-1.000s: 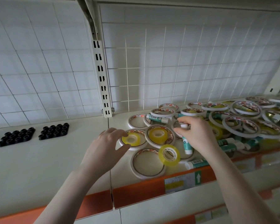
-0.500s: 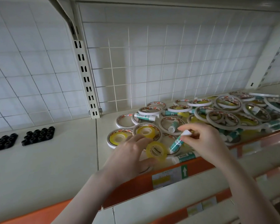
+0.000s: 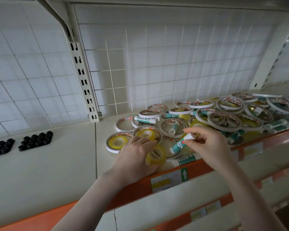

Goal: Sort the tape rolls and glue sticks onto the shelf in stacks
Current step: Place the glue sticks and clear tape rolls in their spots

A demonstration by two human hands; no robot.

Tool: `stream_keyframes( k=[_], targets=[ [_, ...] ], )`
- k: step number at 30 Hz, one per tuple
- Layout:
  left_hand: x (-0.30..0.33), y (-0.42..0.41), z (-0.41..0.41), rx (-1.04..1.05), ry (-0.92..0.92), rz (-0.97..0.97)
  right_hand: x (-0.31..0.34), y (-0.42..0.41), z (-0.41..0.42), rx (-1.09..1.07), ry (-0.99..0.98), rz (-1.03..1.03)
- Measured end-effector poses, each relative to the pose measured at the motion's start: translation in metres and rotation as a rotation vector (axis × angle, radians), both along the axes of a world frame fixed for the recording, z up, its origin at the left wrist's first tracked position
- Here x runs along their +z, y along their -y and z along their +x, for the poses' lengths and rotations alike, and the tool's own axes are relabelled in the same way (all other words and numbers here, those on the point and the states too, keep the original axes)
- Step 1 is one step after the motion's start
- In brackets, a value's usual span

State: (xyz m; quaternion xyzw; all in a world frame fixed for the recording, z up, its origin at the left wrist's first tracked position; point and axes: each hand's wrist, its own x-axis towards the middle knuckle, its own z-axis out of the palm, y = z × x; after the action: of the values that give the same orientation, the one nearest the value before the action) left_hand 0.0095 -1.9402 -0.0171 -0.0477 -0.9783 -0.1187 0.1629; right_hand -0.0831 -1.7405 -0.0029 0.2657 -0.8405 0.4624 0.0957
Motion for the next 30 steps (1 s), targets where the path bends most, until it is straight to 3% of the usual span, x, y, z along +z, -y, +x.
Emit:
stream_keyframes(
  k=[9, 17, 30],
  targets=[
    [0.015, 0.020, 0.021, 0.132, -0.143, 0.217, 0.006, 0.020, -0.002, -0.001, -0.063, -0.219],
    [0.026, 0.078, 0.085, 0.401, -0.175, 0.215, 0.012, 0.105, 0.018, 0.249, -0.112, -0.295],
    [0.022, 0.240, 0.249, 0.686, -0.226, 0.271, 0.026, 0.316, 0.142, 0.462, -0.138, -0.151]
  ],
)
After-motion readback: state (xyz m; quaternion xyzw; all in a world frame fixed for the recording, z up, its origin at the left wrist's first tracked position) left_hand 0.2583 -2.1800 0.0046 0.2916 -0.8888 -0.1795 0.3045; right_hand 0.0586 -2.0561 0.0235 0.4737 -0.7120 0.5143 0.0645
